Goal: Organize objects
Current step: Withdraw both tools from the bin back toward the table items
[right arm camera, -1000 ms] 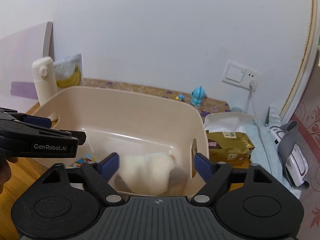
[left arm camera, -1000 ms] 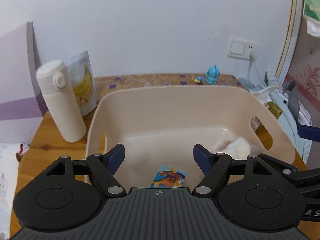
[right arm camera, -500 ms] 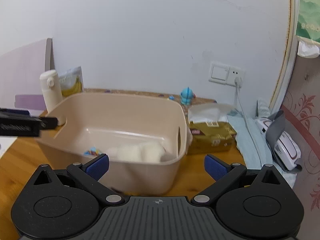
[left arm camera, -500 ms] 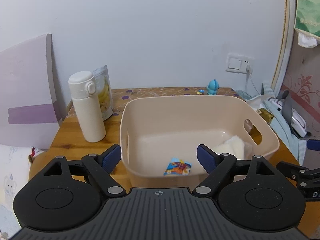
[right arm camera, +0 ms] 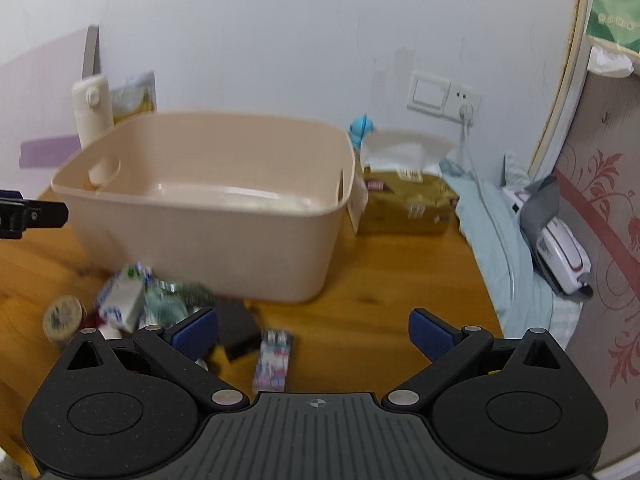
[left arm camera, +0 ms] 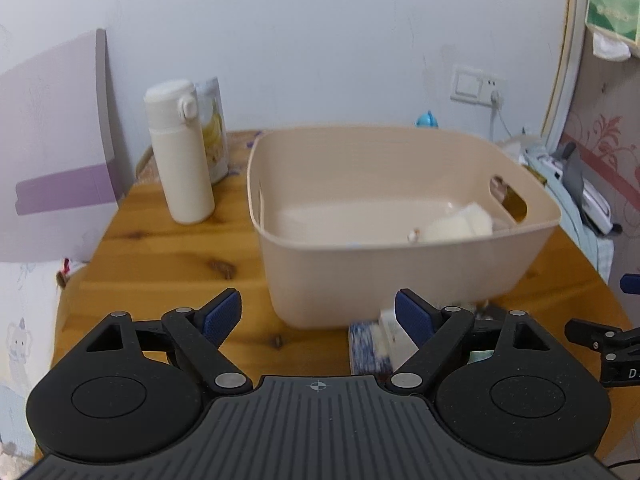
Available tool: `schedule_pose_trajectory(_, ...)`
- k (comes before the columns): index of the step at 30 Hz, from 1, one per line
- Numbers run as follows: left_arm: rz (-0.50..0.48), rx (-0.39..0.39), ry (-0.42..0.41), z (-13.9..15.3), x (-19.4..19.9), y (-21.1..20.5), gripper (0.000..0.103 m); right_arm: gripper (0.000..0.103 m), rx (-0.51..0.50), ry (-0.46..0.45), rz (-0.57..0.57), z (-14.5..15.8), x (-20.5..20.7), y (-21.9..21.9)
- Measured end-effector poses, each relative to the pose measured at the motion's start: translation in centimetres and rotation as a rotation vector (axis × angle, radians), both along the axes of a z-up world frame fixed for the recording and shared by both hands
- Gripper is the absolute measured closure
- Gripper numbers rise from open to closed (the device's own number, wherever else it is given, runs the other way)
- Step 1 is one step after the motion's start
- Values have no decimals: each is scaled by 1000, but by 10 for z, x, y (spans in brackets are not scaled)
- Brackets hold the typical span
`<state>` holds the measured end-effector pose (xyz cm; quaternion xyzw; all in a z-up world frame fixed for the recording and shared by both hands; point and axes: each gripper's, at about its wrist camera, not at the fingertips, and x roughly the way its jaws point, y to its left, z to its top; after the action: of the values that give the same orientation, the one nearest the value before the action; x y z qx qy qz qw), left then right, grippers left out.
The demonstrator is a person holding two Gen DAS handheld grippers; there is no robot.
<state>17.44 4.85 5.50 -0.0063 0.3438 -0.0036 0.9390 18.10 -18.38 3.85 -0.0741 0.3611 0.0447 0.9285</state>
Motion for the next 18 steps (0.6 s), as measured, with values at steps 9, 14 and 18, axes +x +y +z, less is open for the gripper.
schedule_pose_trajectory(9, -6, 17, 51, -23, -14, 5, 17, 0, -20, 63, 11, -21, -16, 3)
schedule_pose_trajectory(14, 7, 10, 77, -33, -20, 13, 18, 0, -23, 90, 8, -30, -20, 0)
schedule_pose_trajectory(18, 9, 11, 102, -43, -27, 17, 18, 0, -19, 118, 4, -41, -22, -1)
